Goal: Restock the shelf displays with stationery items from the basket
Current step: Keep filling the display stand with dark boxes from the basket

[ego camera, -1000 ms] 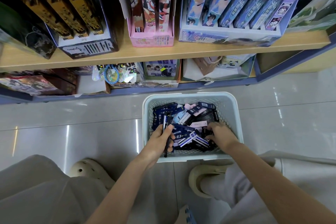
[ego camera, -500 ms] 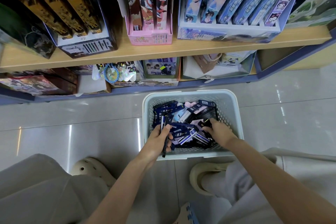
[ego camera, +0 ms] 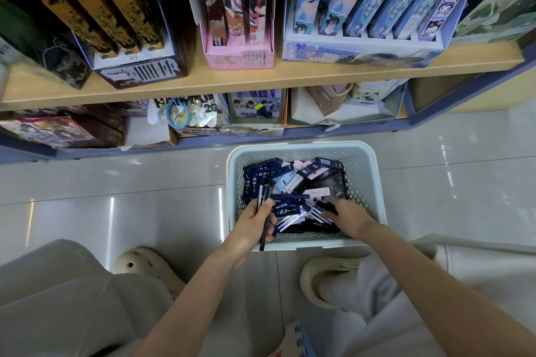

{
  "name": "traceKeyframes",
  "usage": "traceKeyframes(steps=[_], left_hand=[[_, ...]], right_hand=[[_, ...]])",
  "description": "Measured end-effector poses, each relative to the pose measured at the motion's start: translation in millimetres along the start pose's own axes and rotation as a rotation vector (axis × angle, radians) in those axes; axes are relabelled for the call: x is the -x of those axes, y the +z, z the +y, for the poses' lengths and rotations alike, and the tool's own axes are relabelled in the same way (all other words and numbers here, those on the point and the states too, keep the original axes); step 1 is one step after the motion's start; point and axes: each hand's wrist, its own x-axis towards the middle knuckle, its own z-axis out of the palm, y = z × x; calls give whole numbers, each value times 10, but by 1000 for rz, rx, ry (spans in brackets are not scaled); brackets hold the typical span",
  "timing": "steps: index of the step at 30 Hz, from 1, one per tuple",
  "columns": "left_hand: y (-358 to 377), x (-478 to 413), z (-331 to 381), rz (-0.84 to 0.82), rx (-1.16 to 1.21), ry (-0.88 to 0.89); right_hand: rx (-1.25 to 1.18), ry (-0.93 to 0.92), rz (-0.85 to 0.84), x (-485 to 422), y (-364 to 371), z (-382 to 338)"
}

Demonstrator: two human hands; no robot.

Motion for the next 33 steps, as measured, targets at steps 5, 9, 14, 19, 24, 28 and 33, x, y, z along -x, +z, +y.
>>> traceKeyframes(steps=[5,9,14,19,24,28,33], left_hand=[[7,-6,-28,38,39,-2],[48,23,0,44,78,12],[97,99,102,26,40,80],[113,142,191,34,218,-55],[174,251,339,-19,425,-72],[201,393,517,98,350,63],[118,676,749,106,244,226]], right_hand=[[-192,-4,111,45,-97,-155],[-397,-98,125,160,-269,-461],[-664,-215,201,353,-458,-806],[-1036,-195,188,569,-576,-995],[-1081,-263,129,785,-594,-1098],[-1131,-311,121,940,-640,-1204],[-1124,-327,196,1168,-810,-1341]])
